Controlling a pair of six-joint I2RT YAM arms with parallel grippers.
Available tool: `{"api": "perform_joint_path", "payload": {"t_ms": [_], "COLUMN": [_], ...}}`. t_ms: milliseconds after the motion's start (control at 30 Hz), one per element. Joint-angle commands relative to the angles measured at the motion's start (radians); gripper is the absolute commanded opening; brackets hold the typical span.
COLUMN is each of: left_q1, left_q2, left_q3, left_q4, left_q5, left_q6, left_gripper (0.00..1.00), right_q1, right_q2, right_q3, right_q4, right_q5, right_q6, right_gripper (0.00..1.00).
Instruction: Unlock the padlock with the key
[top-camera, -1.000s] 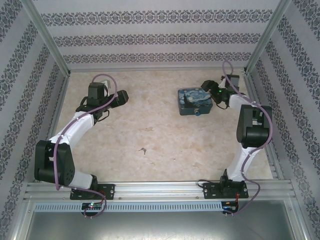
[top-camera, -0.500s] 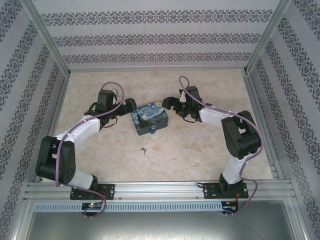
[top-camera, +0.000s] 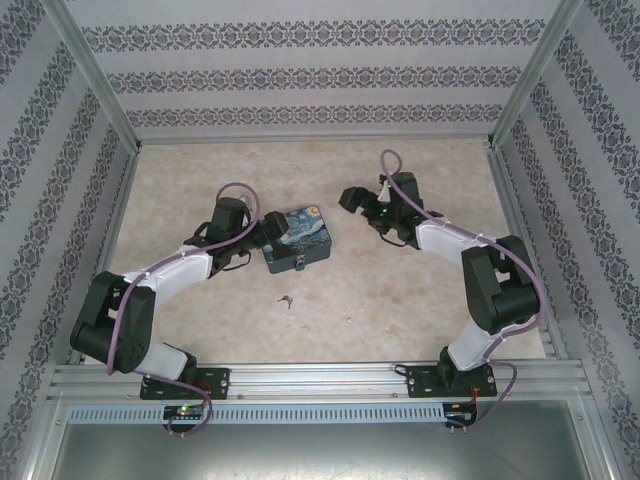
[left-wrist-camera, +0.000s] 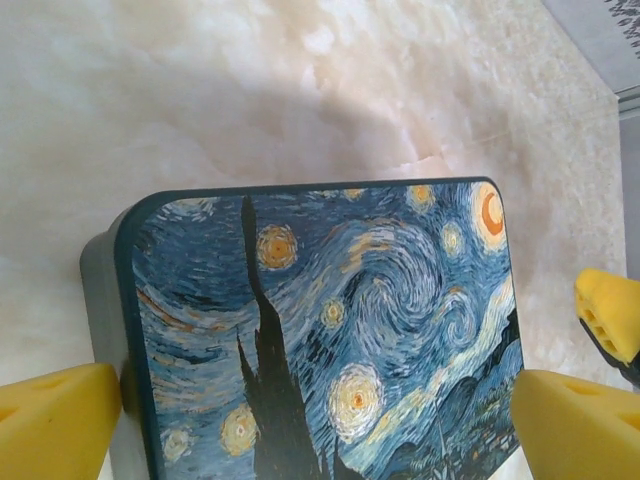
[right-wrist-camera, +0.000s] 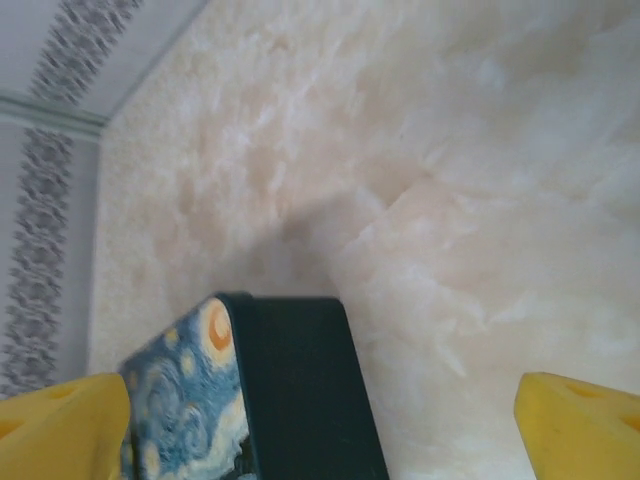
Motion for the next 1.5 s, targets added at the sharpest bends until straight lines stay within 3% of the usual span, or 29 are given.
{"api": "perform_joint_path", "payload": {"t_ms": [0, 167, 400, 667, 1100, 1467], "left_q1": [-0.026, -0.051, -0.077, -0.084, -0.128, -0.159], "left_q2": [0.055, 0.142, 0.195, 0.125, 0.03, 0.036], "left_q3": [0.049, 0.126, 0.183, 0.095, -0.035, -0.045], "left_q4": [0.094, 0.115, 0.133, 0.158, 0.215, 0.236], "left_q5": [0.011, 0.014, 0.008, -0.01, -0.015, -0.033], "left_q6": [-0.046, -0.054, -0.068, -0.085, -0.126, -0.143], "left_gripper": [1.0, 1.0, 1.0, 1.0, 1.0, 1.0], "right_q1": [-0.087, -0.068, -0.037, 0.107, 0.216, 0.223], "right_q2": [0.055, 0.026, -0.087, -0.255, -0.118, -0.035], "right_q3": [-0.059, -0.1, -0.155, -0.132, -0.073, 0.003], "right_q4": [0.235, 0.224, 0.141, -0.177, -0.162, -0.115], "right_q5": [-0.213, -0.235, -0.158, 0.133, 0.158, 0.134], "right_q6": [0.162, 0.088, -0.022, -0.247, -0.152, -0.072], "right_gripper": [0.98, 0.98, 0.98, 0.98, 0.98, 0.98]}}
